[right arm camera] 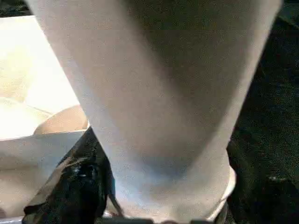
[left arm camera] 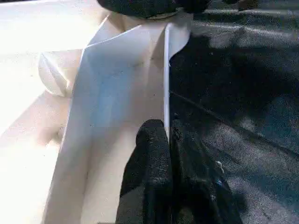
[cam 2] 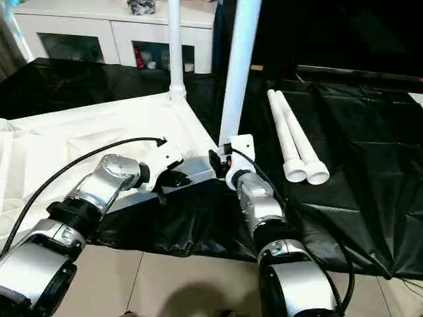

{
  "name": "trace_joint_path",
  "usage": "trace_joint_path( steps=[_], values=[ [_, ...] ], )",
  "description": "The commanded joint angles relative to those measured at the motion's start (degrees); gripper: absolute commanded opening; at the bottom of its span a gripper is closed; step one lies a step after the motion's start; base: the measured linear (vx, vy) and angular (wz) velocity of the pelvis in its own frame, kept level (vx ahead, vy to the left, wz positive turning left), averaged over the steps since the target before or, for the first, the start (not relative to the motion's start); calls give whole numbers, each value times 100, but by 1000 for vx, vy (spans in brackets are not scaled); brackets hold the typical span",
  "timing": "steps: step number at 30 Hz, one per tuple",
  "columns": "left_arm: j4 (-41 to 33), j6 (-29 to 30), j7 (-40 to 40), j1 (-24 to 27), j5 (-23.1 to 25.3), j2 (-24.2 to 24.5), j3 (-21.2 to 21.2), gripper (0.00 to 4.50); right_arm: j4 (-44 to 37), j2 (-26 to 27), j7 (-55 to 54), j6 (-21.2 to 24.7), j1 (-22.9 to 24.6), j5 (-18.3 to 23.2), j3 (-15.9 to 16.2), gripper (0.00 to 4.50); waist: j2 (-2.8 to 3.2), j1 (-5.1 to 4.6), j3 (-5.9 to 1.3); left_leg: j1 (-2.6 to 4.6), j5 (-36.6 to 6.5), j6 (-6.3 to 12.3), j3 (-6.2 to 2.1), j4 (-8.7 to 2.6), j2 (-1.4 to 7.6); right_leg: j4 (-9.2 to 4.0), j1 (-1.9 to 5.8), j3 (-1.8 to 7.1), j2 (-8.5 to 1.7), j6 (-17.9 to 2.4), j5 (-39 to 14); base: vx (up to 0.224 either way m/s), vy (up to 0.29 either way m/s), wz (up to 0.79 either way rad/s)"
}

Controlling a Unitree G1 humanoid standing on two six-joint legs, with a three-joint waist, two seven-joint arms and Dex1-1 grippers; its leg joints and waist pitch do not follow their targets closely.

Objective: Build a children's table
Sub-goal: Rotate leg to tighten

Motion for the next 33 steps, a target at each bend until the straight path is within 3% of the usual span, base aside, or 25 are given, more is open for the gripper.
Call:
trace_joint_path(
  steps=[1, 3, 4, 6, 10, 11, 13, 14, 16, 17, 19, 22, 26, 29, 33],
  values=[
    [-157, -287, 49, -64, -23, -302, -177, 0, 140, 460, 419, 121, -20, -3, 277, 357, 65, -100, -340, 177, -2979, 53, -88, -456, 82, -530, 143, 96, -294, -431, -3466, 0, 0, 0],
    [-233, -448, -177, 7, -72, -198, -213, 0, 126, 318, 525, 86, -25, -37, 329, 383, 54, -124, -343, 181, -3026, 66, -85, -458, 83, -523, 130, 113, -302, -485, -3432, 0, 0, 0],
    [-321, -628, -422, 80, -137, -101, -240, 0, 82, 188, 718, 89, -3, -37, 354, 383, 80, -131, -352, 156, -2985, 75, -88, -461, 82, -500, 156, 129, -315, -520, -3387, 0, 0, 0],
    [-378, -750, -612, 130, -184, -28, -258, 0, 49, 90, 899, 79, 18, -36, 352, 383, 60, -140, -368, 113, -2861, 100, -79, -472, 94, -466, 179, 168, -330, -605, -3206, 0, 0, 0],
    [-570, -896, -1266, 275, -307, 231, -298, 0, -101, -249, 1564, 109, 90, 17, 360, 383, 62, -113, -396, 80, -2481, 188, -30, -471, 113, -373, 202, 256, -328, -932, -2607, 0, 0, 0],
    [-623, -942, -1509, 326, -303, 386, -334, 0, -216, -444, 1969, 131, 140, 47, 397, 383, 57, -75, -413, 88, -2245, 204, -4, -462, 123, -302, 210, 292, -309, -1117, -2161, 0, 0, 0],
    [-641, -979, -1639, 352, -313, 486, -341, 0, -313, -596, 2327, 164, 185, 86, 424, 383, 46, -67, -418, 35, -2047, 272, 13, -457, 122, -232, 244, 318, -299, -1224, -1907, 0, 0, 0],
    [-657, -988, -1687, 360, -322, 524, -340, 0, -365, -663, 2500, 189, 210, 110, 439, 383, 51, -36, -407, 90, -2056, 290, 43, -435, 130, -234, 190, 342, -296, -1299, -1883, 0, 0, 0],
    [-699, -1005, -1795, 379, -342, 586, -348, 0, -463, -773, 2821, 229, 260, 133, 499, 383, 50, -10, -416, 109, -1983, 292, 65, -420, 130, -215, 186, 363, -290, -1361, -1818, 0, 0, 0],
    [-711, -1027, -1855, 386, -349, 618, -349, 0, -520, -839, 3036, 236, 293, 127, 552, 383, 20, 20, -430, 56, -1732, 343, 78, -412, 129, -148, 230, 375, -264, -1407, -1632, 0, 0, 0],
    [-723, -1061, -1948, 391, -363, 669, -348, 0, -628, -953, 3429, 251, 349, 136, 633, 383, 12, 53, -445, -2, -1466, 403, 76, -394, 128, -89, 271, 383, -270, -1413, -1451, 0, 0, 0],
    [-724, -1153, -2125, 400, -370, 780, -357, 0, -901, -1140, 4108, 336, 462, 227, 762, 383, 22, 129, -448, 4, -1241, 487, 87, -385, 142, -74, 267, 385, -256, -1420, -1248, 0, 0, 0],
    [-749, -1297, -2386, 429, -349, 929, -412, 0, -1234, -1376, 4825, 316, 609, 247, 958, 383, 6, 151, -424, 25, -1526, 405, 88, -405, 145, -100, 246, 386, -249, -1353, -1601, 0, 0, 0],
    [-766, -1396, -2564, 460, -317, 1014, -487, 0, -1359, -1515, 5146, 173, 686, 193, 1106, 383, 14, 170, -405, 78, -1777, 309, 93, -417, 158, -162, 188, 406, -262, -1245, -2038, 0, 0, 0],
    [-768, -1433, -2678, 469, -307, 1049, -543, 0, -1467, -1576, 5325, 166, 728, 198, 1117, 383, 4, 178, -397, 66, -1759, 265, 88, -428, 148, -173, 193, 408, -258, -1177, -2176, 0, 0, 0]
  ],
)
